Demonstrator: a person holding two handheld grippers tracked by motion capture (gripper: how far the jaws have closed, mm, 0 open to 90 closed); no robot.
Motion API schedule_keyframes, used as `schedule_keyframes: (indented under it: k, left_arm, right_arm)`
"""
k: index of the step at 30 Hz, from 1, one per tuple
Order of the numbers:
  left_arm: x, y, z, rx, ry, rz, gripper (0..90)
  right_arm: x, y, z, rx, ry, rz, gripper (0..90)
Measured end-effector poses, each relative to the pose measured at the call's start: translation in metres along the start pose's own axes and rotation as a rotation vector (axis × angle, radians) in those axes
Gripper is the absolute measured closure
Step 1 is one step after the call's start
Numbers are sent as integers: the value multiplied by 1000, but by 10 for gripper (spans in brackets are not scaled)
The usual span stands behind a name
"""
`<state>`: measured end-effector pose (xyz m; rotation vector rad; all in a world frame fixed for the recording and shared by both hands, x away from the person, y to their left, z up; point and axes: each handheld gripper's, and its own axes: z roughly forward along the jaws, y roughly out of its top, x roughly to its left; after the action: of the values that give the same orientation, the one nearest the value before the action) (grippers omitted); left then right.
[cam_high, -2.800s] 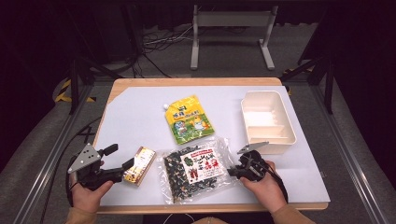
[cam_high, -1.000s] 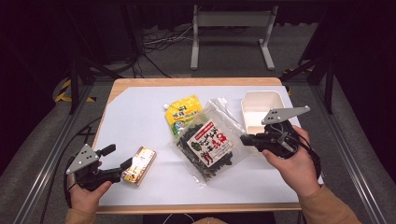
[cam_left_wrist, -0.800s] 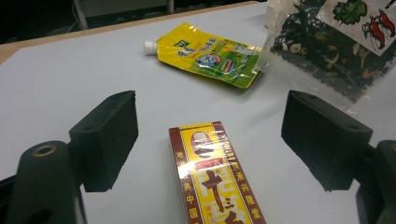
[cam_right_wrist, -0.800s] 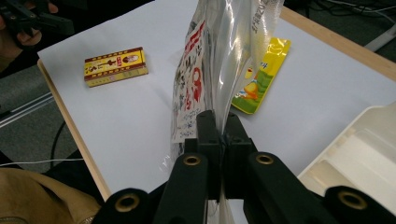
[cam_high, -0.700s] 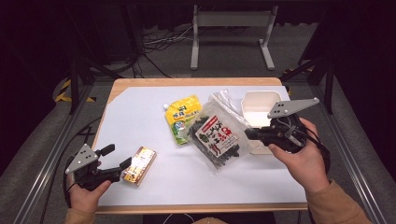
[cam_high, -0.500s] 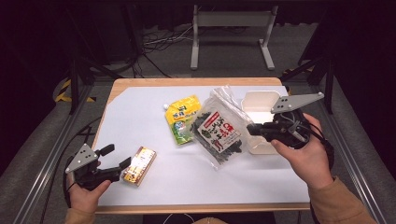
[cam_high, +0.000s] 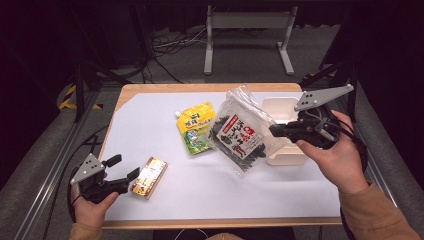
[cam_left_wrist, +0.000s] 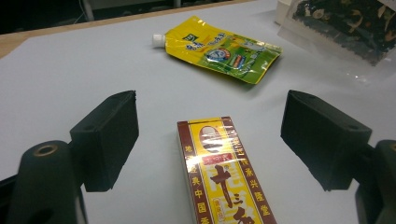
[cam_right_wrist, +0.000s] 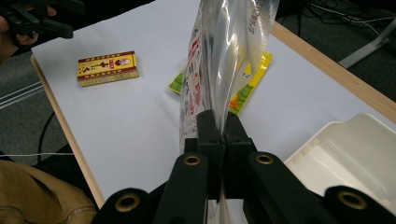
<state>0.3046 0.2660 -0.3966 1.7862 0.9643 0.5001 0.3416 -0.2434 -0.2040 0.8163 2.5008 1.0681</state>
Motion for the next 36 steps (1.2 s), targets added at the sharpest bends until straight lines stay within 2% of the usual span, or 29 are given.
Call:
schedule_keyframes:
  k: [4, 12, 16, 20, 30, 36]
  left_arm:
    - [0, -1, -1, 3, 2, -1, 199]
    - [2, -3, -2, 8, 8, -20, 199]
    - [4, -3, -2, 7, 6, -22, 199]
    - [3, -2, -1, 7, 5, -22, 198]
    - [4, -3, -1, 6, 9, -26, 199]
    - [4, -3, -2, 9, 16, -25, 199]
  right_arm:
    - [-5, 10, -7, 21, -3, -5, 889]
    - [-19, 28, -21, 56, 19, -30, 889]
    - [-26, 35, -25, 80, 23, -29, 888]
    - [-33, 41, -27, 98, 32, -51, 888]
    - [-50, 57, -41, 134, 30, -106, 888]
    - [-57, 64, -48, 147, 1, -130, 888]
